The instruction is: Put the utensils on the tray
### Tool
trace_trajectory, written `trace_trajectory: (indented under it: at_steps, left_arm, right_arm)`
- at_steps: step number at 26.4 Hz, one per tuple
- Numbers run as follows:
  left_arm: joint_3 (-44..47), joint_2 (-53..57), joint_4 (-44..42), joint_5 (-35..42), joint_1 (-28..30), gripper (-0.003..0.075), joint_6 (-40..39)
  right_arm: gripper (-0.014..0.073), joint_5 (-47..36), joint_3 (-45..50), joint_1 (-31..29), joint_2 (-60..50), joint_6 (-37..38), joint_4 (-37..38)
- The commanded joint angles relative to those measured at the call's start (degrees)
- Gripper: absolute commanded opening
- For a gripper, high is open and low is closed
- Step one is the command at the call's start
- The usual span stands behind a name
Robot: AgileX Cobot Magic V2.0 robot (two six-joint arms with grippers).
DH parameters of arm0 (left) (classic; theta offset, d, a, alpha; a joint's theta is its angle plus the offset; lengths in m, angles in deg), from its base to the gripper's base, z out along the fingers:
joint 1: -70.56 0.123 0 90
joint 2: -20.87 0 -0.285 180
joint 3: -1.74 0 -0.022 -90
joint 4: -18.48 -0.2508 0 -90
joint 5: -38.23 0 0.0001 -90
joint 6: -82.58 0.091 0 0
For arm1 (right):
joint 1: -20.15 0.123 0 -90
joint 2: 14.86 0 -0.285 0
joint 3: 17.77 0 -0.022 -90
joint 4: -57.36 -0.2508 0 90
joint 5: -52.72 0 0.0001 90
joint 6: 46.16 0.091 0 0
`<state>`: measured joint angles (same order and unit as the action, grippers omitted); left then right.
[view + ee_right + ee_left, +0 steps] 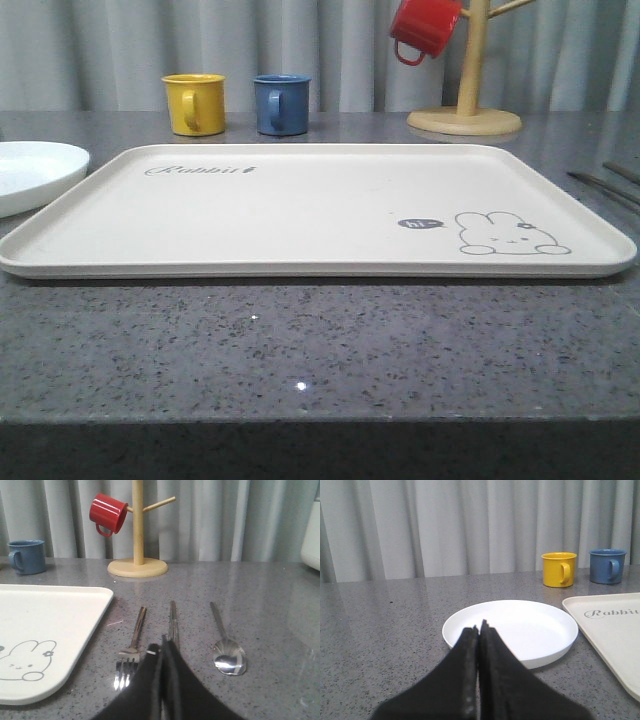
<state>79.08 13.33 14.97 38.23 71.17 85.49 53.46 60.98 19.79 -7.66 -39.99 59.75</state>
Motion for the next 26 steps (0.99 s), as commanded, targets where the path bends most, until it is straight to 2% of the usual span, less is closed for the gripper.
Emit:
trace_trajectory:
  at_steps: [1,16,18,21,23,26]
  left_arm:
    - [0.11,1.34,0.03,4.66,-0.43,-0.0018,-0.37]
    - [0.11,1.34,0.03,5.09,-0.43,-0.0018,-0.37]
    - [0.11,1.34,0.41,9.03,-0.43,-0.0018,-0.37]
    - [-1.21,1.34,1.17,17.57,-0.43,-0.0018,-0.37]
    - [-4.45,1.09,1.17,16.72,-0.43,-0.0018,-0.37]
    - [-13.26,-0.87,1.05,7.29,-0.43,-0.0018,-0.37]
  right_arm:
    - [-0.0070,-4.45,-0.73,-0.28,-1.06,-0.25,0.49]
    - [-0.0070,-5.02,-0.73,-0.28,-1.06,-0.25,0.57]
    - [-0.0070,-6.53,-0.94,-0.28,-1.06,-0.25,1.42]
    - [-0.0070,-3.91,-4.09,-0.22,-1.06,-0.25,1.43]
    - [-0.0070,-0.74,-8.36,-0.22,-1.06,-0.25,1.66]
    - [-0.0070,3.13,-15.77,-0.22,0.17,-0.25,4.34]
